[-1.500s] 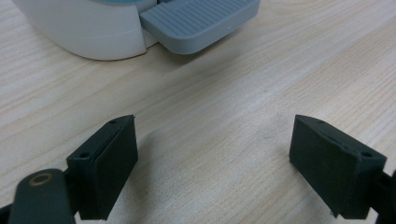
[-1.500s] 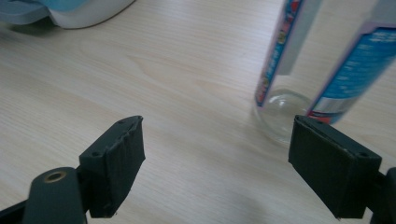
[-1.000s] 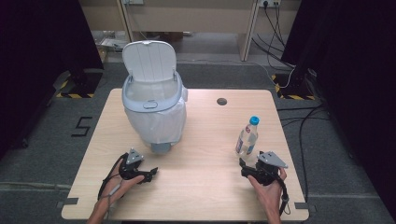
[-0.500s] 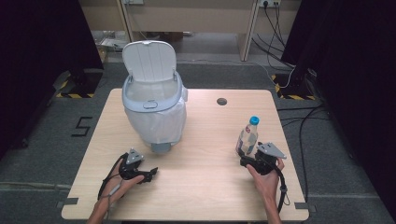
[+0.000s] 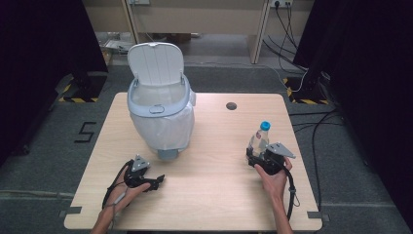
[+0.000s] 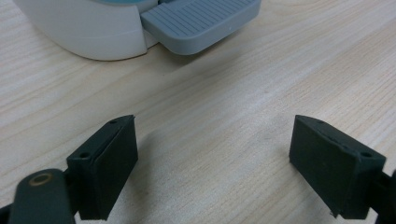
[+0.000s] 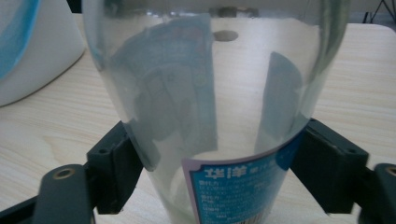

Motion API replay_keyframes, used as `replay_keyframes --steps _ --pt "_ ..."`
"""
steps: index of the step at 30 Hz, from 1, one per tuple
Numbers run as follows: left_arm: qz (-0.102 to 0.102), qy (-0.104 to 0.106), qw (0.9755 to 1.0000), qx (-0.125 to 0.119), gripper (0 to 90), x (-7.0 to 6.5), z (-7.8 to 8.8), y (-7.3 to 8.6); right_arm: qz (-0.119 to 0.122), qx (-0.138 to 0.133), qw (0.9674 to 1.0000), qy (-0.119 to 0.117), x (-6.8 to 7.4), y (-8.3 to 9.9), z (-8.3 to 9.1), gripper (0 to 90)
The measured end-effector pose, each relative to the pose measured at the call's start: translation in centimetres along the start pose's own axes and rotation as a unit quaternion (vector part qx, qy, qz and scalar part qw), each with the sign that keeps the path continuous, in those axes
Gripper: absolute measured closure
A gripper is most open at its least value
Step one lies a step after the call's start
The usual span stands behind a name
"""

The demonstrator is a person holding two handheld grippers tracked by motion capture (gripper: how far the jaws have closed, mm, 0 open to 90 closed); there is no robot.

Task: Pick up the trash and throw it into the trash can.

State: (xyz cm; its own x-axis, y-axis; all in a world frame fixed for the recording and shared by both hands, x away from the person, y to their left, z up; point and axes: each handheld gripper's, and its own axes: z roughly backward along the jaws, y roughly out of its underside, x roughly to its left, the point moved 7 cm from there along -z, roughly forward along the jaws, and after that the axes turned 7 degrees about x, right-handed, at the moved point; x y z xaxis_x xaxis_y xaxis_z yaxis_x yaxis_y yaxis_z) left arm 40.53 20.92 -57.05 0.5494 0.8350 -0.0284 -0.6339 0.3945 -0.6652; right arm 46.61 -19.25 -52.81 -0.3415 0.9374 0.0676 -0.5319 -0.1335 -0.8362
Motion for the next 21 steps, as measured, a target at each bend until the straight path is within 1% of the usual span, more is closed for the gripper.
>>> replay_keyframes --steps 1,4,7,10,12,15,16,17,18,19,20,21 --pt "0.000 0.000 1.0000 0.000 14.3 0.0 0.0 0.0 -0.001 -0.002 1.0000 -0.003 0.1 0.0 0.0 25.8" --pt "0.001 0.000 1.0000 -0.001 14.4 0.0 0.0 0.0 0.011 0.000 0.9999 0.006 0.2 -0.1 0.1 26.7" --pt "-0.001 0.000 1.0000 0.001 14.3 0.0 0.0 0.0 0.013 -0.003 0.9998 0.018 0.2 -0.2 0.2 27.5" --pt "-0.001 0.000 1.0000 0.001 14.3 0.0 0.0 0.0 -0.004 -0.010 0.9999 0.004 0.3 -0.4 0.3 27.7" --pt "-0.001 0.000 1.0000 0.001 14.3 0.0 0.0 0.0 -0.008 -0.010 0.9999 0.001 0.4 -0.5 0.4 27.8" --pt "0.000 -0.001 1.0000 0.000 14.3 0.0 0.0 0.0 -0.002 -0.017 0.9998 0.000 0.6 -1.0 0.9 27.8" --pt "0.000 -0.001 1.0000 -0.001 14.3 0.0 0.0 0.0 -0.002 -0.015 0.9999 -0.002 0.7 -1.0 1.0 27.8" --pt "0.000 -0.002 1.0000 -0.002 14.3 0.0 0.0 0.0 0.005 -0.009 0.9999 -0.003 0.8 -1.1 1.0 27.8" --pt "0.000 -0.001 1.0000 0.000 14.4 0.0 0.0 0.0 0.012 -0.006 0.9999 0.002 0.9 -1.4 1.1 27.8" --pt "0.000 -0.001 1.0000 -0.002 14.4 0.0 0.0 0.0 0.019 -0.010 0.9998 0.005 1.0 -1.8 1.2 27.7" --pt "0.001 -0.001 1.0000 -0.001 14.3 0.0 0.0 0.0 0.021 -0.016 0.9996 0.008 1.2 -2.3 1.4 27.8" --pt "0.001 -0.001 1.0000 -0.001 14.4 0.0 0.0 0.0 0.021 -0.016 0.9996 0.008 1.2 -2.3 1.4 27.8"
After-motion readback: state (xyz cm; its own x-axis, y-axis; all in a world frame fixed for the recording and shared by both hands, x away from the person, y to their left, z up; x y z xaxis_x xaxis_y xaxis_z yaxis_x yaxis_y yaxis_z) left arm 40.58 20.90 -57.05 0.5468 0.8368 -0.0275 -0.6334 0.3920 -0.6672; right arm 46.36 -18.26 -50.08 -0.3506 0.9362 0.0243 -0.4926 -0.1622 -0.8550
